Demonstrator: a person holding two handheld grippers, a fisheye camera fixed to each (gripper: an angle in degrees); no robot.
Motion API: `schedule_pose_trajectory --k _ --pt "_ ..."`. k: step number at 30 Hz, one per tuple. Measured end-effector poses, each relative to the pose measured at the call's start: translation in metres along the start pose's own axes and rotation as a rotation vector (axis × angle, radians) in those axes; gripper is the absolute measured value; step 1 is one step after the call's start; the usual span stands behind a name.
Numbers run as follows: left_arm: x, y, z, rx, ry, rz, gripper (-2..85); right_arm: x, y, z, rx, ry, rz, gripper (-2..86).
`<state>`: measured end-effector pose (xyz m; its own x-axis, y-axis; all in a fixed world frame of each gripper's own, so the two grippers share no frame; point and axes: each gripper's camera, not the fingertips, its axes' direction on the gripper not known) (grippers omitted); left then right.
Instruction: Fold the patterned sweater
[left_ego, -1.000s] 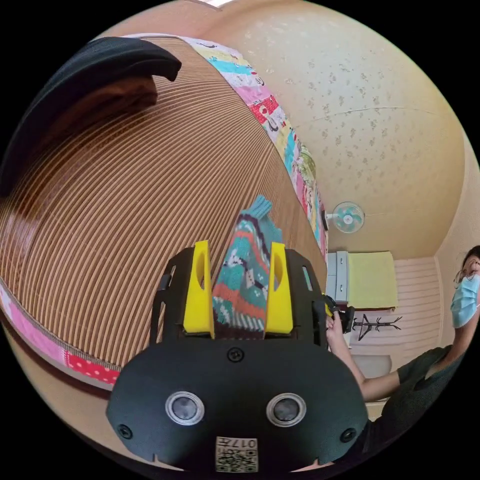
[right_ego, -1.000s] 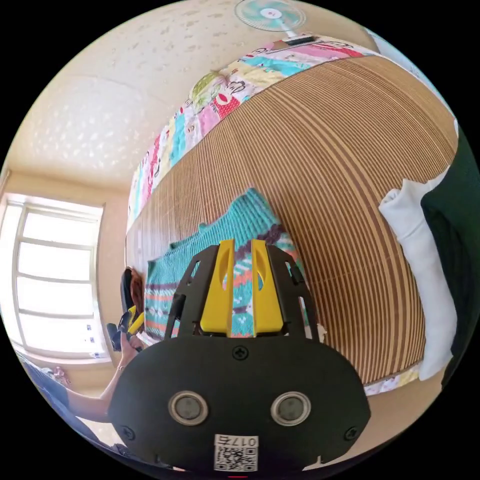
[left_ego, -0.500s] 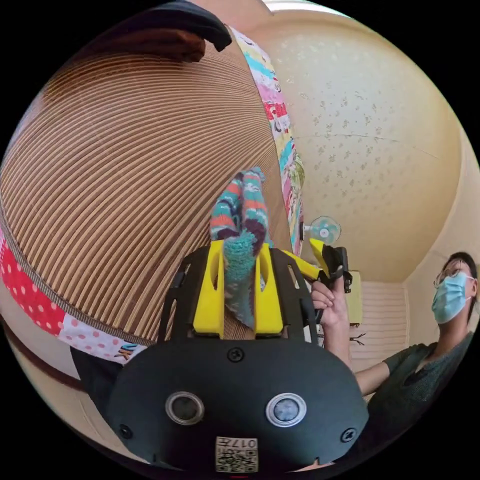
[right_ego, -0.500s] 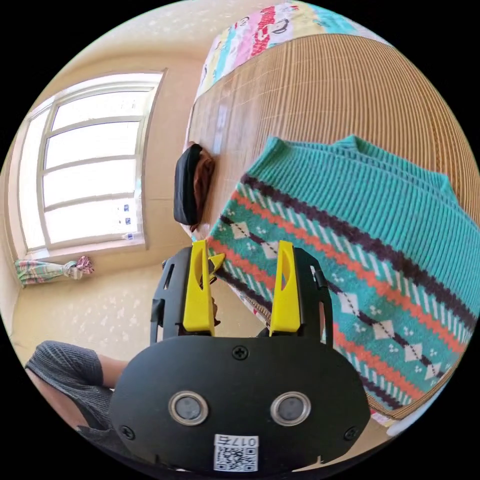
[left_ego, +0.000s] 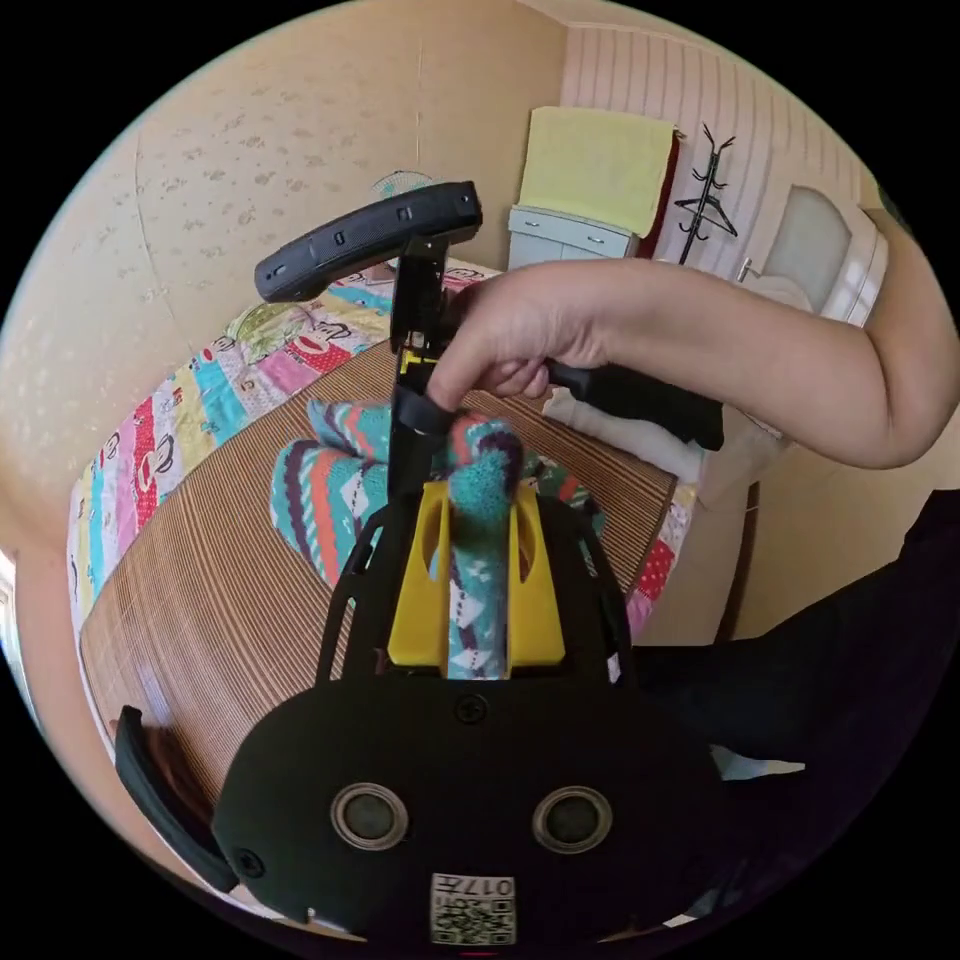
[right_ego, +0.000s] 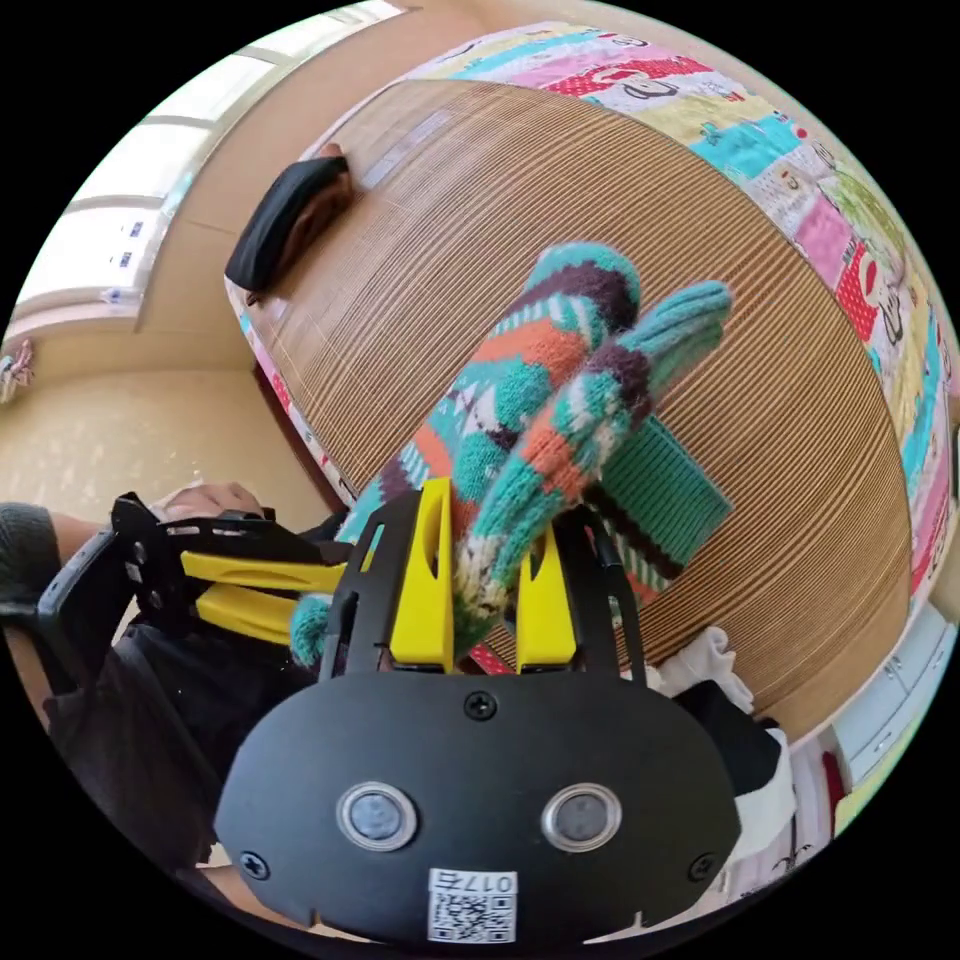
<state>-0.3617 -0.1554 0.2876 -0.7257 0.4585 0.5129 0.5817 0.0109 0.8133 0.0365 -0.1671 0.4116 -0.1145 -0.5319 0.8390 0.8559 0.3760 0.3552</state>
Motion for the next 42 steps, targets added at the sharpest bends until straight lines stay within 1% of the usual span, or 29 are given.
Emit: schedule_pose_trajectory --k 2,3,4,5,6,7,8,9,10,11,12,14,15,16,17,18,19,20,22,23,25,28,30,33,36,38,39,41,42 --pt "0.003 0.004 0.003 0.056 0.068 -0.012 10.6 0.057 0.069 -0.001 0.166 -0.213 0.079 7.8" --pt "-0.004 0.009 0.008 0.083 0.15 -0.066 11.8 0.072 0.088 0.001 0.21 -0.266 0.101 7.7" --pt "-0.019 0.018 0.016 0.095 0.246 -0.168 12.6 0.099 0.124 0.009 0.295 -0.35 0.144 7.6" --pt "-0.029 0.025 0.022 0.102 0.297 -0.233 13.0 0.12 0.156 0.021 0.357 -0.373 0.18 7.7" --pt "-0.052 0.043 0.034 0.128 0.406 -0.383 13.0 0.128 0.17 0.028 0.374 -0.366 0.202 7.8" --pt "-0.077 0.065 0.049 0.162 0.521 -0.525 13.2 0.143 0.192 0.047 0.376 -0.342 0.27 8.4" --pt "-0.09 0.077 0.057 0.176 0.576 -0.587 13.3 0.158 0.208 0.068 0.346 -0.313 0.37 9.2" --pt "-0.113 0.098 0.076 0.185 0.651 -0.692 14.4 0.163 0.213 0.077 0.33 -0.295 0.418 10.2" --pt "-0.135 0.118 0.094 0.152 0.661 -0.793 16.2 0.171 0.223 0.092 0.318 -0.263 0.503 12.0" --pt "-0.145 0.126 0.101 0.124 0.647 -0.845 18.8 0.176 0.234 0.097 0.371 -0.265 0.569 15.3" --pt "-0.164 0.14 0.111 0.085 0.602 -0.926 24.0 0.178 0.24 0.097 0.415 -0.288 0.584 16.9" --pt "-0.188 0.151 0.12 0.059 0.556 -0.979 25.8 0.192 0.26 0.098 0.572 -0.434 0.633 20.5" --pt "-0.201 0.154 0.129 0.065 0.58 -0.984 25.4 0.195 0.262 0.101 0.585 -0.467 0.634 21.4" --pt "-0.213 0.157 0.143 0.063 0.635 -0.999 25.4 0.201 0.26 0.109 0.57 -0.511 0.628 22.9" --pt "-0.219 0.159 0.154 0.053 0.668 -1.013 25.5 0.206 0.252 0.123 0.502 -0.538 0.627 24.3" --pt "-0.228 0.161 0.178 0.008 0.741 -1.041 26.2 0.208 0.246 0.13 0.467 -0.559 0.616 24.6" --pt "-0.233 0.163 0.205 -0.063 0.824 -1.065 27.2 0.208 0.234 0.145 0.408 -0.627 0.564 25.2" --pt "-0.234 0.163 0.218 -0.103 0.868 -1.071 27.2 0.205 0.223 0.158 0.375 -0.709 0.496 24.8" --pt "-0.221 0.161 0.266 -0.266 1.056 -1.059 27.1 0.196 0.209 0.174 0.335 -0.821 0.425 23.2" --pt "-0.217 0.16 0.272 -0.294 1.061 -1.045 27.1 0.186 0.2 0.188 0.287 -0.892 0.387 21.5" --pt "-0.21 0.158 0.261 -0.326 0.986 -1.002 26.1 0.165 0.2 0.191 0.285 -0.862 0.38 18.9" --pt "-0.19 0.151 0.226 -0.343 0.973 -0.963 24.9 0.125 0.22 0.187 0.338 -0.914 0.393 17.1" --pt "-0.168 0.143 0.205 -0.367 0.984 -0.949 24.7 0.099 0.24 0.174 0.36 -0.91 0.391 16.7" --pt "-0.123 0.112 0.175 -0.35 1.015 -0.905 24.5 0.068 0.28 0.133 0.398 -0.854 0.373 16.5" --pt "-0.075 0.051 0.158 -0.249 1.038 -0.815 24.6 0.055 0.325 0.07 0.455 -0.735 0.357 16.6" --pt "-0.047 0.005 0.159 -0.173 1.065 -0.744 24.8 0.057 0.36 0.015 0.474 -0.609 0.353 16.9" --pt "-0.026 -0.026 0.166 -0.124 1.089 -0.697 25.0 0.059 0.368 0.002 0.469 -0.574 0.354 17.0" --pt "0.008 -0.066 0.185 -0.061 1.103 -0.642 25.2 0.072 0.395 -0.031 0.42 -0.379 0.384 17.5" --pt "0.033 -0.087 0.201 -0.024 1.082 -0.606 25.2 0.078 0.4 -0.035 0.396 -0.326 0.415 17.7"
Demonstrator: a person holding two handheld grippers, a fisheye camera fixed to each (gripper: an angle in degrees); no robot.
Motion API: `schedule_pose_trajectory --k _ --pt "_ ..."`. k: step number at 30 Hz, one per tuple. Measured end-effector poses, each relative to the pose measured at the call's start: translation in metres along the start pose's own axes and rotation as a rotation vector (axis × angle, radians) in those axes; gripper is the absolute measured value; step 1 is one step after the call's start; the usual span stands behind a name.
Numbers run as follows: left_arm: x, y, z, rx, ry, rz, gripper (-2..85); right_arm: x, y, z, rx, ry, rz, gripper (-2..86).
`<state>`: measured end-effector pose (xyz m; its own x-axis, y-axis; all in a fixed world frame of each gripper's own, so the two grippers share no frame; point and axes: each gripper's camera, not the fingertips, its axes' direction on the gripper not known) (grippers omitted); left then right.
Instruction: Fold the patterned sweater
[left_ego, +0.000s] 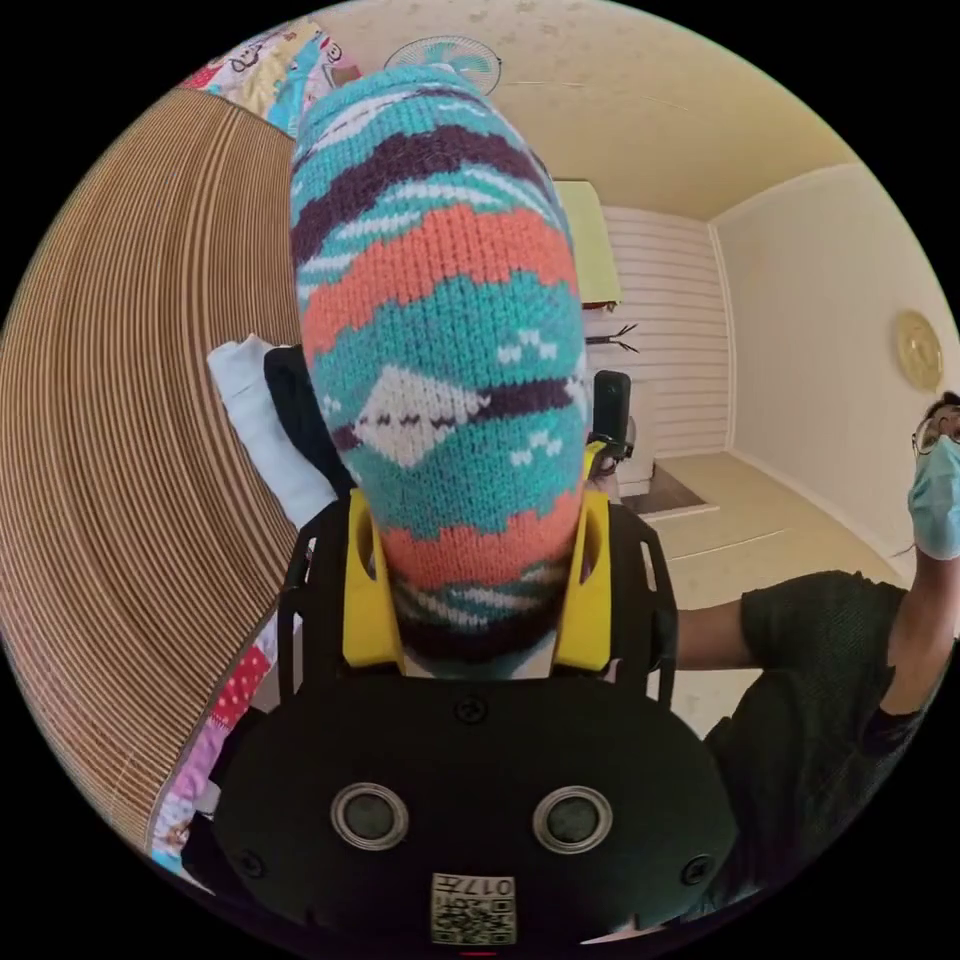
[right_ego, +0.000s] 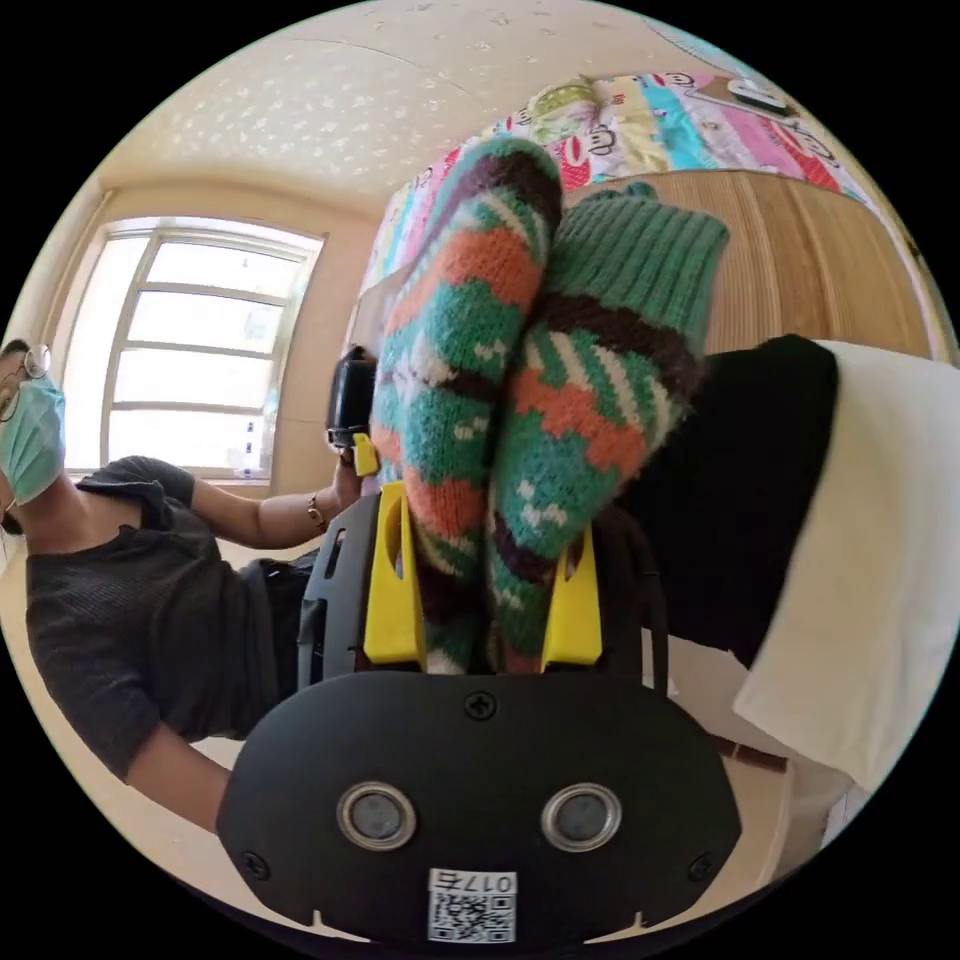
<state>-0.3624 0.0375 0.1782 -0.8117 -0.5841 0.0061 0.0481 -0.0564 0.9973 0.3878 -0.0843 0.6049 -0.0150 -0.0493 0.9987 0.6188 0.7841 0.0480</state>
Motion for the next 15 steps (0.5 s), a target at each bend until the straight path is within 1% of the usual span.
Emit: schedule_pose_trajectory --k 1,2,3,4,5,6,7,9,10,11,12,13,14,15 --pt "-0.001 -0.007 0.036 0.011 -0.049 0.027 25.0 0.017 0.002 -0.008 -0.031 0.149 0.106 17.6" --pt "-0.004 -0.009 0.055 -0.006 -0.086 0.026 24.8 0.033 0.004 -0.012 -0.058 0.309 0.274 17.1" --pt "-0.015 -0.013 0.095 -0.099 -0.176 -0.03 24.3 0.036 0.006 -0.015 -0.045 0.401 0.355 15.3" --pt "-0.027 -0.013 0.13 -0.227 -0.254 -0.113 23.8 0.029 0.013 -0.018 0.042 0.562 0.471 11.8" --pt "-0.03 -0.011 0.143 -0.276 -0.274 -0.132 22.7 0.009 0.02 -0.01 0.163 0.647 0.489 6.9" --pt "-0.026 -0.004 0.156 -0.319 -0.293 -0.115 20.7 -0.002 0.024 -0.002 0.215 0.676 0.481 4.4" --pt "-0.016 0.006 0.159 -0.327 -0.284 -0.085 18.7 -0.018 0.029 0.025 0.272 0.735 0.489 3.0" --pt "-0.005 0.025 0.155 -0.347 -0.297 -0.091 16.5 -0.025 0.029 0.085 0.238 0.769 0.498 1.7" --pt "0.001 0.04 0.147 -0.371 -0.313 -0.094 15.3 -0.013 0.024 0.138 0.137 0.751 0.501 1.3" --pt "0.004 0.048 0.142 -0.383 -0.32 -0.088 14.8 0.001 0.022 0.187 0.079 0.746 0.49 0.9" --pt "0.009 0.064 0.127 -0.41 -0.345 -0.081 13.8 0.005 0.023 0.206 0.076 0.774 0.486 0.8" --pt "0.011 0.081 0.108 -0.436 -0.389 -0.089 12.8 0.013 0.021 0.24 0.031 0.866 0.487 0.6" --pt "0.011 0.089 0.095 -0.447 -0.415 -0.098 12.8 0.017 0.013 0.266 -0.048 1.003 0.498 0.5" --pt "0.012 0.105 0.066 -0.456 -0.466 -0.122 12.7 0.018 0.008 0.277 -0.098 1.067 0.504 0.4"
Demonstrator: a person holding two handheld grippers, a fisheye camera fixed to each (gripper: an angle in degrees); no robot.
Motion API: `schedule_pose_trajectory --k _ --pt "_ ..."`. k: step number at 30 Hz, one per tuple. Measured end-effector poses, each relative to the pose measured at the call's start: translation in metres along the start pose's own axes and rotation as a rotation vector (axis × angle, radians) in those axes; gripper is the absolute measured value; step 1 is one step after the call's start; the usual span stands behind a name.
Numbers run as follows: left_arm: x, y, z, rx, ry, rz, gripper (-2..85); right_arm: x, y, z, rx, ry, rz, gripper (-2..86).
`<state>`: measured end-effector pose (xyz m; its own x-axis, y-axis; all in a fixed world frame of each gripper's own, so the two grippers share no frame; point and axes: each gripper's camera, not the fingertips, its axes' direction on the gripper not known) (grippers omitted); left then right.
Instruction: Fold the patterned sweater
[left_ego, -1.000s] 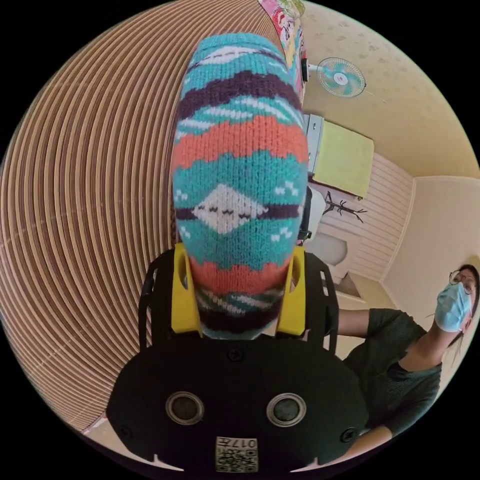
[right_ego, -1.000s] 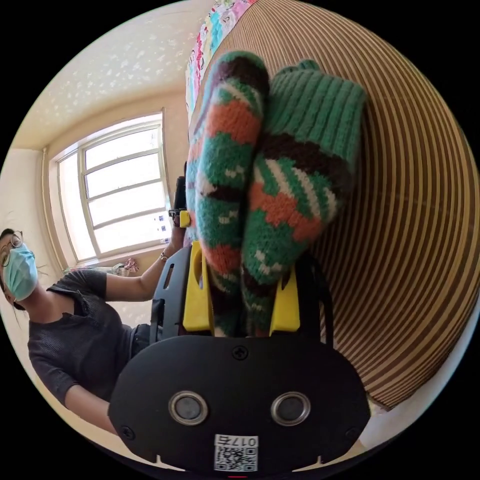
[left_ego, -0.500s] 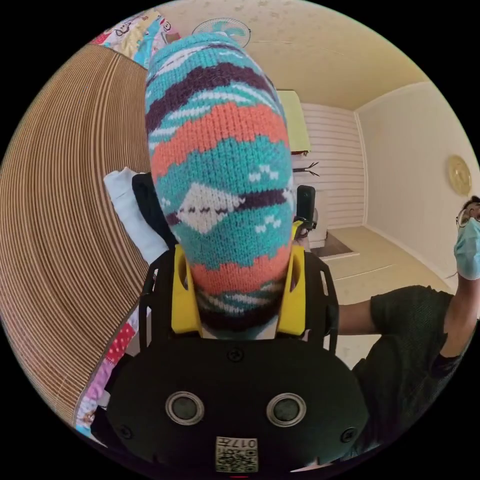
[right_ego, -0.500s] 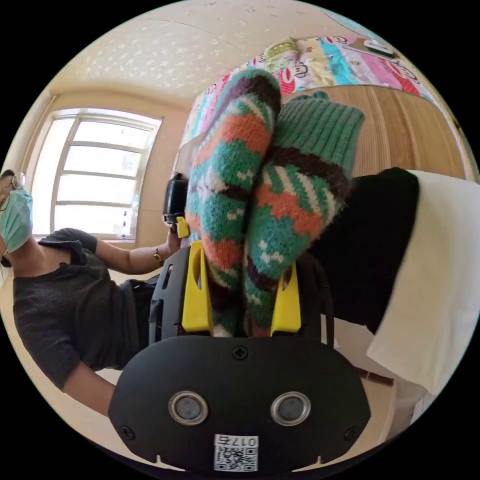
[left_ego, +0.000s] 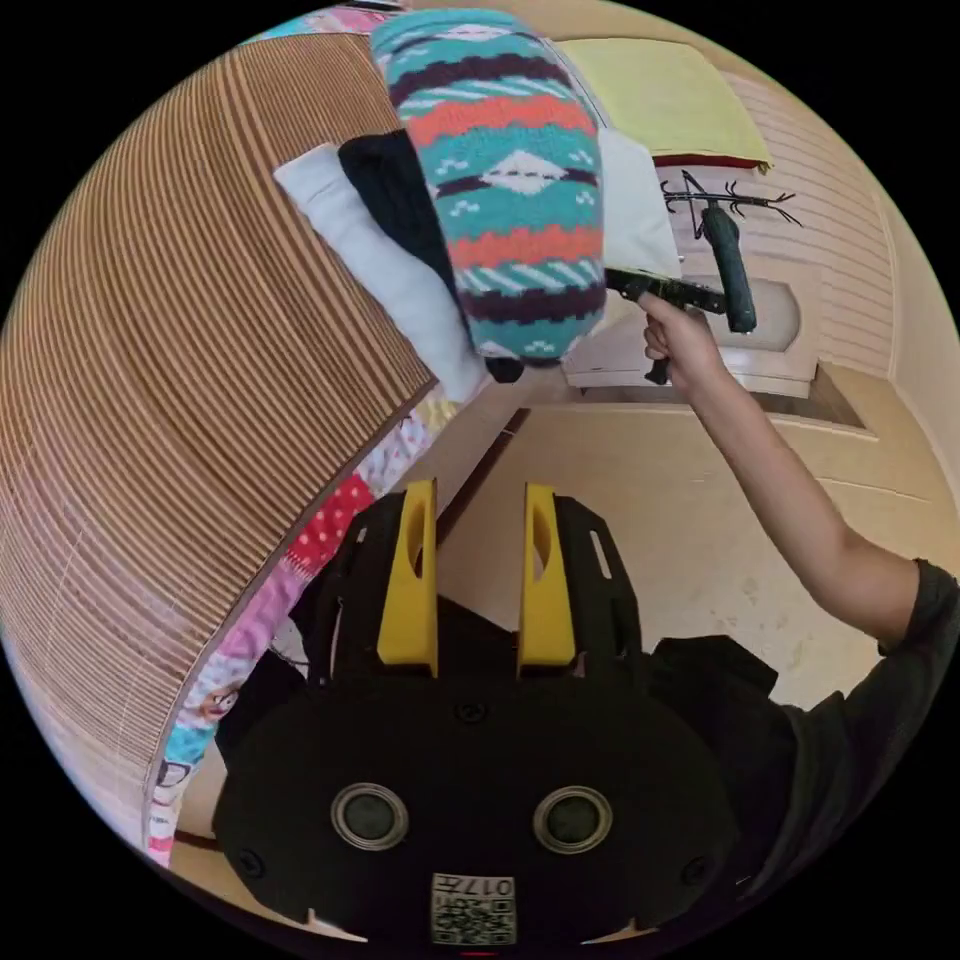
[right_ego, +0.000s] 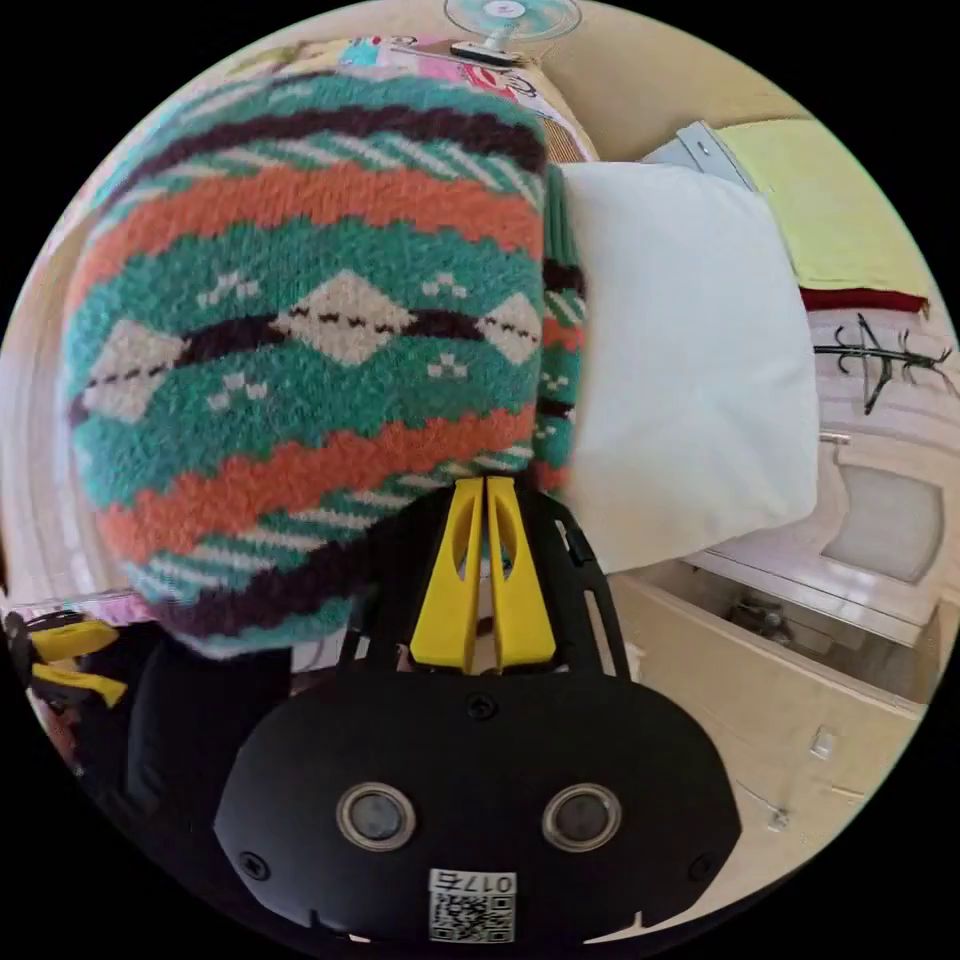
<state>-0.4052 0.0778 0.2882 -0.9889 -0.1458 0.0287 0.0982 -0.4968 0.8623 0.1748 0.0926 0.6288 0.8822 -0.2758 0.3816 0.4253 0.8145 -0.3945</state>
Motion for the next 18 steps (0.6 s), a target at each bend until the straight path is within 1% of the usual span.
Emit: schedule_pose_trajectory --k 1,2,3,5,7,8,9,10,11,13,14,15,18 --pt "-0.015 0.027 -0.021 0.002 -0.048 -0.042 12.5 -0.018 -0.007 0.007 -0.049 0.088 -0.024 0.4" --pt "-0.024 0.041 -0.033 0.006 -0.073 -0.071 12.5 -0.028 -0.012 0.009 -0.089 0.097 -0.035 0.4" --pt "-0.041 0.069 -0.058 0.02 -0.111 -0.14 12.2 -0.03 -0.014 0.009 -0.1 0.081 -0.032 0.4" --pt "-0.068 0.115 -0.101 0.079 -0.112 -0.269 11.4 -0.033 -0.013 0.002 -0.11 -0.027 0.019 0.4" --pt "-0.092 0.183 -0.162 0.25 -0.055 -0.43 10.0 -0.032 -0.011 -0.007 -0.12 -0.117 0.099 0.3" --pt "-0.094 0.202 -0.177 0.312 -0.043 -0.459 9.7 -0.035 -0.009 -0.013 -0.12 -0.151 0.14 0.3" --pt "-0.097 0.239 -0.204 0.433 -0.025 -0.513 9.0 -0.038 -0.007 -0.016 -0.116 -0.155 0.152 0.3" --pt "-0.096 0.275 -0.226 0.538 -0.015 -0.562 8.8 -0.049 -0.005 -0.019 -0.109 -0.145 0.153 0.3" --pt "-0.095 0.292 -0.235 0.583 -0.014 -0.586 8.7 -0.064 -0.004 -0.017 -0.116 -0.111 0.137 0.3" --pt "-0.089 0.353 -0.259 0.727 -0.02 -0.67 8.6 -0.087 -0.004 -0.014 -0.142 -0.044 0.119 0.4" --pt "-0.087 0.366 -0.262 0.756 -0.022 -0.688 8.6 -0.099 -0.004 -0.016 -0.154 0.0 0.139 0.4" --pt "-0.084 0.392 -0.268 0.801 -0.025 -0.727 8.6 -0.103 -0.003 -0.02 -0.149 0.019 0.165 0.4" --pt "-0.079 0.444 -0.276 0.873 -0.028 -0.813 8.6 -0.113 0.013 -0.062 -0.045 0.077 0.371 0.3"
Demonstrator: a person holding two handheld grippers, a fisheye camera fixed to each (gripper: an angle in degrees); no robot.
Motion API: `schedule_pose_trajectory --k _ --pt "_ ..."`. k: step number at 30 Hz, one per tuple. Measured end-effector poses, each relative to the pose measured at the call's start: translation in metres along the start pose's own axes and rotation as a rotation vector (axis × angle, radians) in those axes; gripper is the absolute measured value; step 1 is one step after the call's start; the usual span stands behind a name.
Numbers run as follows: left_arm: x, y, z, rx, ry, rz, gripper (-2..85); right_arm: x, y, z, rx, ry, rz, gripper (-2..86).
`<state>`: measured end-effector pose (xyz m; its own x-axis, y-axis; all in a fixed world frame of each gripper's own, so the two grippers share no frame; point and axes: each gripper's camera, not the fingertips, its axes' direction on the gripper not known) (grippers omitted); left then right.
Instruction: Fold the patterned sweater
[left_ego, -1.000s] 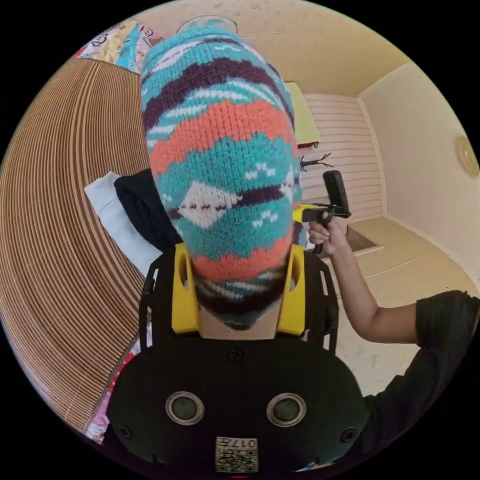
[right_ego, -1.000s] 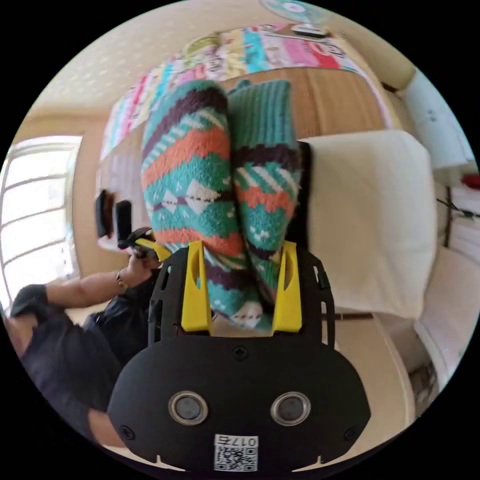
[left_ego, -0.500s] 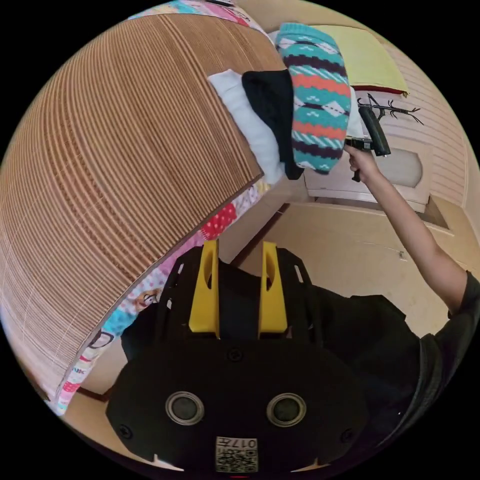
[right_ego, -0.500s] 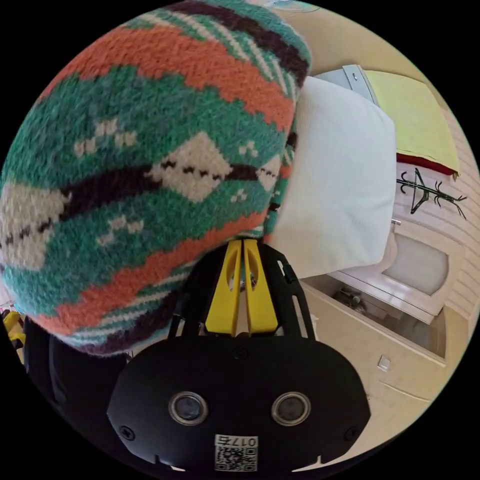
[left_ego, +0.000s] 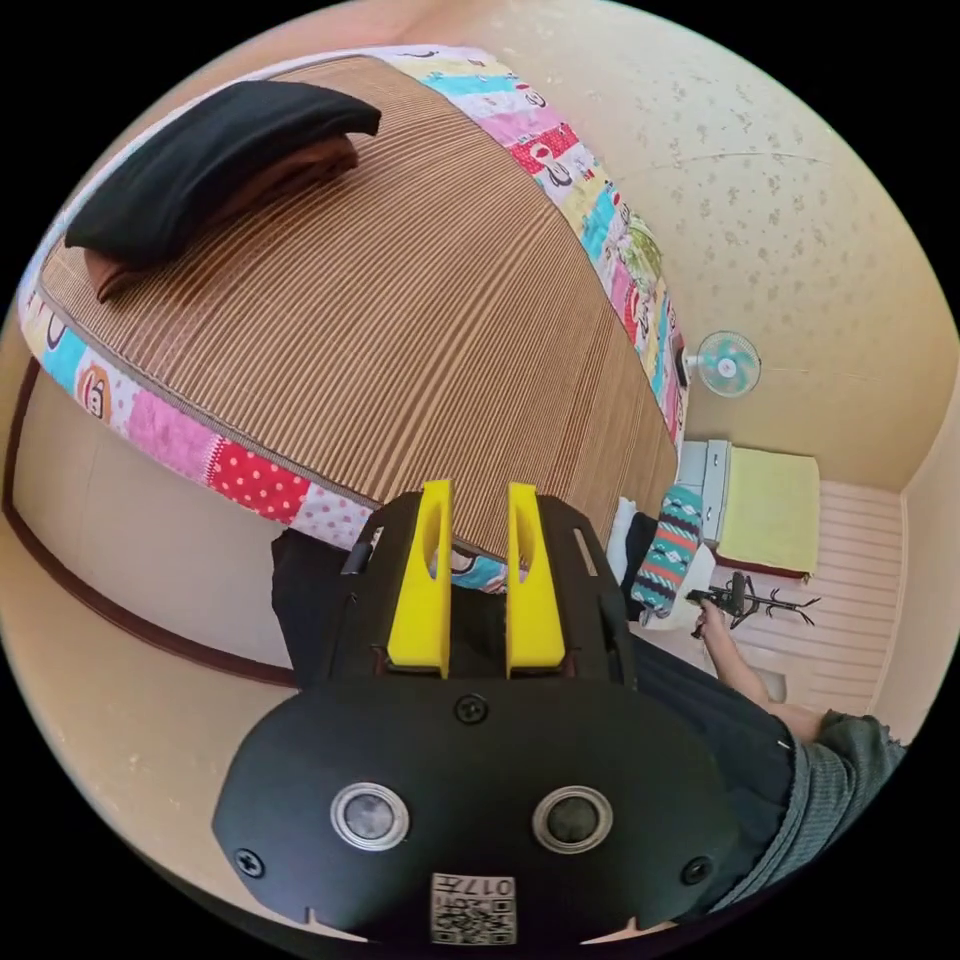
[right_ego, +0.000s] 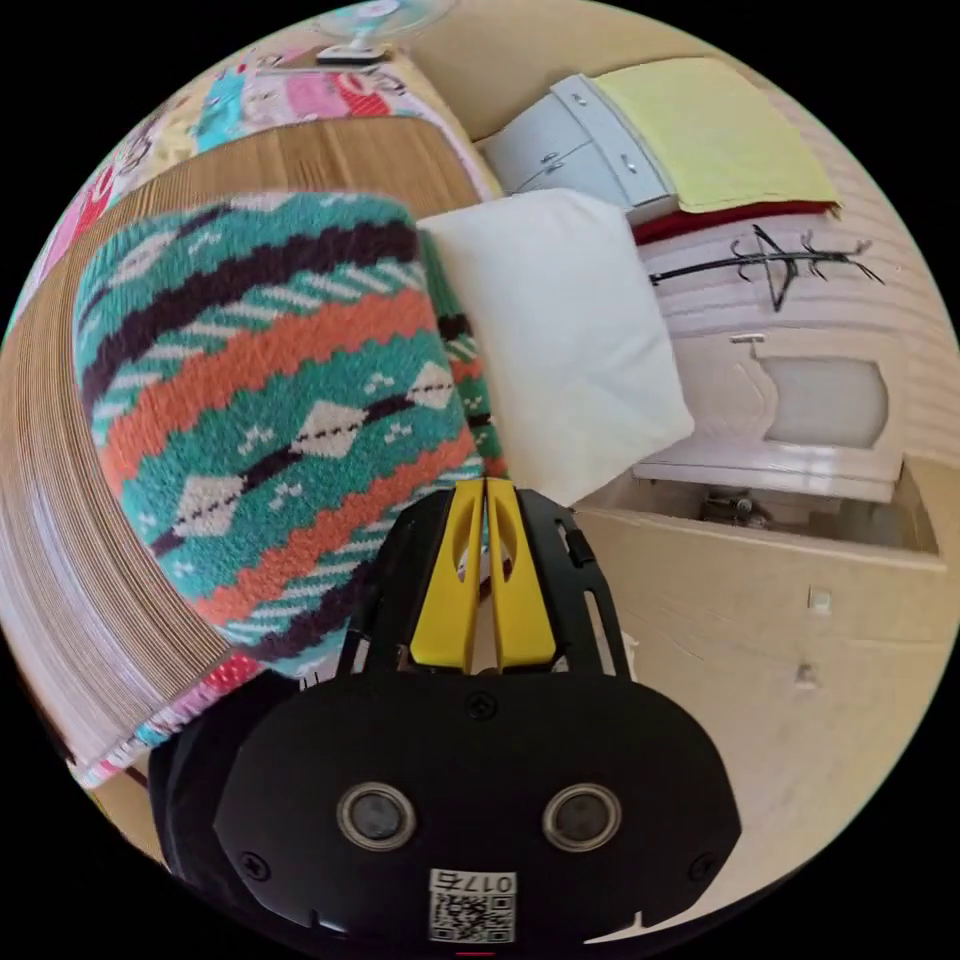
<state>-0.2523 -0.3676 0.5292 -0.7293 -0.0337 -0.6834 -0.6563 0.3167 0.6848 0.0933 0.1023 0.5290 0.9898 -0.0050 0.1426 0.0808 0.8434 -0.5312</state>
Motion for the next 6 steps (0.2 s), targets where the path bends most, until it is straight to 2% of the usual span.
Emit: schedule_pose_trajectory --k 2,3,5,6 --pt "-0.012 0.005 -0.025 0.053 -0.009 -0.027 8.7 0.007 0.032 -0.04 0.107 -0.179 0.154 0.3" --pt "-0.018 0.007 -0.043 0.093 -0.02 -0.045 8.7 0.007 0.041 -0.048 0.137 -0.255 0.17 0.2" --pt "-0.029 0.005 -0.071 0.156 -0.03 -0.086 8.8 -0.005 0.082 -0.076 0.253 -0.557 0.164 0.2" --pt "-0.037 0.0 -0.09 0.2 -0.026 -0.113 8.8 -0.011 0.092 -0.081 0.276 -0.608 0.149 0.2"
